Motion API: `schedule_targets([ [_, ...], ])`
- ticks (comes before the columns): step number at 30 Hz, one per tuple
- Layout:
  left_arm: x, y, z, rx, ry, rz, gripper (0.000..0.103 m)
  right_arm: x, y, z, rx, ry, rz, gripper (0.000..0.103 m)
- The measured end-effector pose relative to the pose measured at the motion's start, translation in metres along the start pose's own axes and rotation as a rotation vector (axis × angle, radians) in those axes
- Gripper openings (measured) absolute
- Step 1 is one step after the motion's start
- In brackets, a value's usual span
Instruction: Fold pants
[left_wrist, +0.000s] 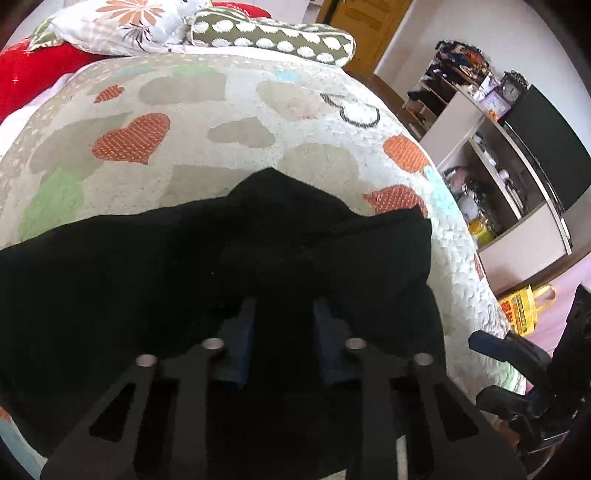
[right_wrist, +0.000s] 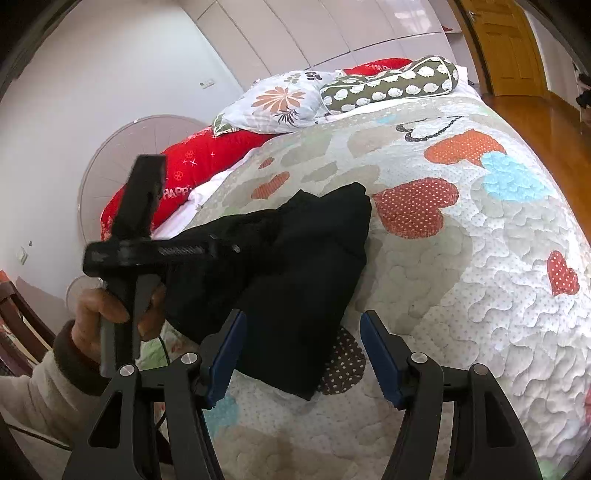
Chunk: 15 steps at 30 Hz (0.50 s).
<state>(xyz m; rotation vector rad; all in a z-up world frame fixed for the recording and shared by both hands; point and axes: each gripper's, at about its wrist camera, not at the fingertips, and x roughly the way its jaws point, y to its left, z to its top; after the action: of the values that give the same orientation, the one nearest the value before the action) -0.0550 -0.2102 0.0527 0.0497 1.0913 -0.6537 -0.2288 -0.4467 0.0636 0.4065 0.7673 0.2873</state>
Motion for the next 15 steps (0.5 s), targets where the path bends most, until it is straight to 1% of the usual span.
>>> schedule_targets([
  [2, -0.013, -0.001, 0.000, 0.006, -0.021, -0.013, 0.021, 0.000, 0.001, 0.000, -0.004, 0.004, -0.002, 0.066],
  [4, -0.026, -0.006, -0.001, 0.052, -0.049, -0.008, 0.021, 0.001, 0.003, 0.000, -0.012, 0.013, 0.002, 0.066],
  [7, -0.030, -0.011, -0.006, 0.102, -0.052, 0.001, 0.021, 0.004, 0.007, 0.001, -0.027, 0.019, 0.006, 0.066],
  [9, -0.029, -0.009, -0.008, 0.087, -0.047, 0.003, 0.021, 0.006, 0.010, 0.002, -0.028, 0.020, 0.011, 0.066],
  [11, -0.033, -0.004, -0.011, 0.064, -0.050, -0.021, 0.021, 0.006, 0.013, 0.001, -0.033, 0.021, 0.015, 0.066],
  [15, -0.045, -0.002, -0.016, 0.066, -0.075, -0.042, 0.021, 0.005, 0.018, 0.001, -0.057, 0.024, 0.020, 0.066],
])
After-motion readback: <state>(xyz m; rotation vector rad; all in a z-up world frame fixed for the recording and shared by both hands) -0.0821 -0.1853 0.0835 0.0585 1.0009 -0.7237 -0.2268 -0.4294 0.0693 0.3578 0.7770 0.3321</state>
